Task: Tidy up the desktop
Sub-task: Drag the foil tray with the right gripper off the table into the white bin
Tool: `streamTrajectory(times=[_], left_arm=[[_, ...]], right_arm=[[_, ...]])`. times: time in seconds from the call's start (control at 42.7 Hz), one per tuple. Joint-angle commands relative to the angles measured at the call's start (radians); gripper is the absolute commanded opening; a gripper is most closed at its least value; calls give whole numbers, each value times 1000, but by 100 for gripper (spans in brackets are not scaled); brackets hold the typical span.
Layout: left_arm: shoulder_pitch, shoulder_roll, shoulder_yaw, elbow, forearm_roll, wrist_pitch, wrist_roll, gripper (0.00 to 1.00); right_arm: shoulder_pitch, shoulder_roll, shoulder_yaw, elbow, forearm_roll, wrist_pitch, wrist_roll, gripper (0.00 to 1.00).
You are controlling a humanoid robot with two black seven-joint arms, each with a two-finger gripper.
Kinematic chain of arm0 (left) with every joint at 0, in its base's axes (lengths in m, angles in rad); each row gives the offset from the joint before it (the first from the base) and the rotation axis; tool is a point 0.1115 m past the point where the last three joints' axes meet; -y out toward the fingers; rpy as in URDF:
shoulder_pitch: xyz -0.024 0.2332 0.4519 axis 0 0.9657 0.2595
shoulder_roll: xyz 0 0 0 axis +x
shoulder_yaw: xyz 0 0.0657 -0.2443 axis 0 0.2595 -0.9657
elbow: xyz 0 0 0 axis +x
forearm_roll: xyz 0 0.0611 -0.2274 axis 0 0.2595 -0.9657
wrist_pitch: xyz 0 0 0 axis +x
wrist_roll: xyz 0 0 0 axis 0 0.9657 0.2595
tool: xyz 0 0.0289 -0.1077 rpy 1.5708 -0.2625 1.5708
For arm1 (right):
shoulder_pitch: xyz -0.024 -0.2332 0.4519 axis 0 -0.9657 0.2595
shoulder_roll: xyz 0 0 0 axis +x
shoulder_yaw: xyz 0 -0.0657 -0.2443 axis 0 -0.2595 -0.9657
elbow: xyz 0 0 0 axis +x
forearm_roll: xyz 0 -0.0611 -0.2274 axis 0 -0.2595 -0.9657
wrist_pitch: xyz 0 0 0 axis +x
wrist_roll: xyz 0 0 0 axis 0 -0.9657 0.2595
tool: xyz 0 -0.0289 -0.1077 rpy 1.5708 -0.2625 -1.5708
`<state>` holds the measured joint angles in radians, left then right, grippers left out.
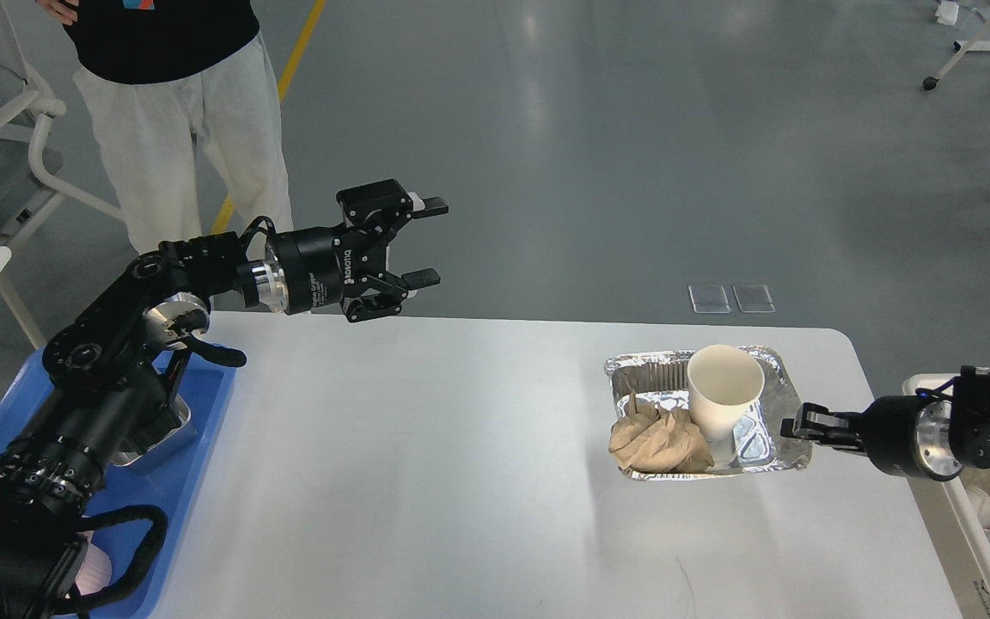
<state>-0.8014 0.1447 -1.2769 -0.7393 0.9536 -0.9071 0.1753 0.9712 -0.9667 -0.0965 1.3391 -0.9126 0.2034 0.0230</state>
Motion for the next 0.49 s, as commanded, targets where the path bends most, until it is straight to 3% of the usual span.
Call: streamTrajectory(times=[0.0,0.187,0.469], left_arm=[[22,36,-44,0,-42,120,0,97],[53,47,-68,-2,-130,287,0,97],[79,73,-67,-2,-301,432,-20,97]], right_arm=[[1,-26,14,-53,81,-6,-2,0],[1,-64,21,-149,201,-12,-5,0],[-28,-138,20,-299,374,-13,-5,0]])
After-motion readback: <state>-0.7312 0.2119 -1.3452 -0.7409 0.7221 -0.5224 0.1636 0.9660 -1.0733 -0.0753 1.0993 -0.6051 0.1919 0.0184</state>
